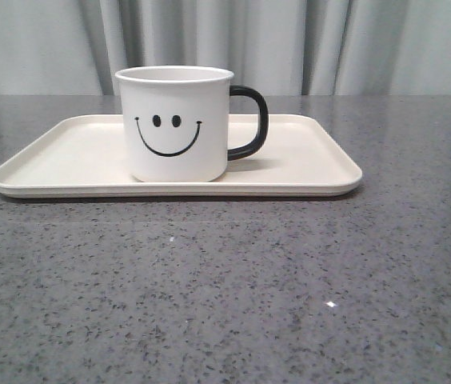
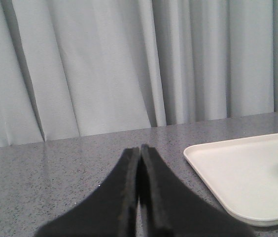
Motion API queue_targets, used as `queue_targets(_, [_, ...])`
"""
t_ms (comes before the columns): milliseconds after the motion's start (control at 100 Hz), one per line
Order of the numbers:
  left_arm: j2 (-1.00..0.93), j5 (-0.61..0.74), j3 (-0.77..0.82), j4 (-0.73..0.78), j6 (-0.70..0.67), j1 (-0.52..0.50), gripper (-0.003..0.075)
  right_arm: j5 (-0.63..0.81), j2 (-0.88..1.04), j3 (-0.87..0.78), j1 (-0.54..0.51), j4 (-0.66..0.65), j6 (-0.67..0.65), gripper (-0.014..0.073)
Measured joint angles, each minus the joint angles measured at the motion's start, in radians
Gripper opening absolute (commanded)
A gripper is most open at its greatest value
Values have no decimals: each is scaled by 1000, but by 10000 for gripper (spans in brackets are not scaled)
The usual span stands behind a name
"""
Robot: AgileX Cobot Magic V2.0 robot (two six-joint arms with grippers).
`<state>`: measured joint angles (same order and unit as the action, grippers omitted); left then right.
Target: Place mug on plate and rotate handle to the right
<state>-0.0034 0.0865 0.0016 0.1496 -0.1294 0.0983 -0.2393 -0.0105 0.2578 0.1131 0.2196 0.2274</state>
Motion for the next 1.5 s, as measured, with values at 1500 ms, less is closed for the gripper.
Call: queue_targets(1500, [0, 0, 0, 0, 0, 0, -20, 153, 20, -286, -68, 85, 0, -111])
